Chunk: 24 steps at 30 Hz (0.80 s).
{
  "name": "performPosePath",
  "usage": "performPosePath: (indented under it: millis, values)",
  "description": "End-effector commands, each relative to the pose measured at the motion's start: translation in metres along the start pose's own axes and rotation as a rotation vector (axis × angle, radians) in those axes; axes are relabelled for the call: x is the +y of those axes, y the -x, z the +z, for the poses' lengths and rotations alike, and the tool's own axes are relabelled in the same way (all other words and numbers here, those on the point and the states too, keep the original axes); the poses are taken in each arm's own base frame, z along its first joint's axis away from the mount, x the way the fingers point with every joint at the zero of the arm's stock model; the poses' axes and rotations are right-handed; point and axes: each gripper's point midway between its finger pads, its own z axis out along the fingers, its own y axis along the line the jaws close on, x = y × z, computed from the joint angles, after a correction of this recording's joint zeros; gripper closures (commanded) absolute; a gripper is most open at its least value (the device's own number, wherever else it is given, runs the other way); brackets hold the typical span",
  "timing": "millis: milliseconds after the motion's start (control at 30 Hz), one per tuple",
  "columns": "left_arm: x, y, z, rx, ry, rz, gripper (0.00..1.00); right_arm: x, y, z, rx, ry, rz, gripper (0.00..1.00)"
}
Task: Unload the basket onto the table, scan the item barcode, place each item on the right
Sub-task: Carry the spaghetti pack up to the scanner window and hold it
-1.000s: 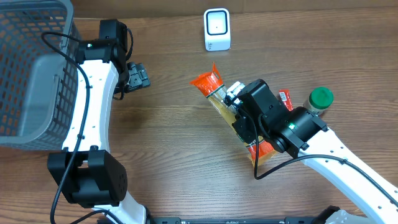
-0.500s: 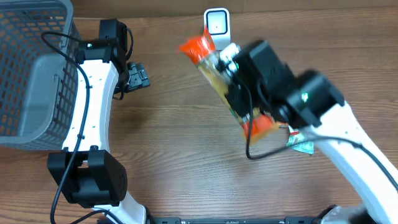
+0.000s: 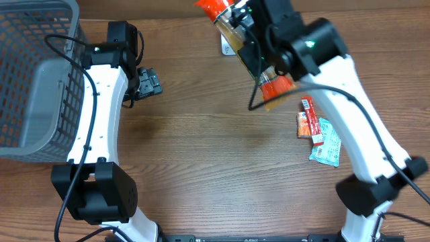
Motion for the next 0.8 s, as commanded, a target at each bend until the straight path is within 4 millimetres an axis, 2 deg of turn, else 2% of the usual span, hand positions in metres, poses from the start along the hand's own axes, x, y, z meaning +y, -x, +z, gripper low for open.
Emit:
performPosePath:
  millis: [0, 200, 367, 567, 700, 767]
  values:
    - [0.001, 0.0, 0.0, -0.004, 0.008, 0.016, 0.0, -0.017, 0.024, 0.004, -0.062, -0.114, -0.127, 0.96]
    - [0.001, 0.0, 0.0, -0.004, 0.008, 0.016, 0.0, -0.037, 0.052, 0.044, -0.116, -0.264, -0.254, 0.96]
    - [0.001, 0.0, 0.0, -0.004, 0.008, 0.016, 0.0, -0.058, 0.087, 0.068, -0.197, -0.435, -0.388, 0.96]
    - [0.001, 0.0, 0.0, -0.004, 0.008, 0.016, 0.0, -0.083, 0.12, 0.086, -0.27, -0.669, -0.472, 0.96]
    - [0.001, 0.0, 0.0, -0.004, 0.008, 0.016, 0.0, -0.088, 0.147, 0.093, -0.419, -0.769, -0.415, 0.96]
    - [0.001, 0.0, 0.0, -0.004, 0.008, 0.016, 0.0, -0.088, 0.154, 0.096, -0.473, -0.797, -0.388, 0.96]
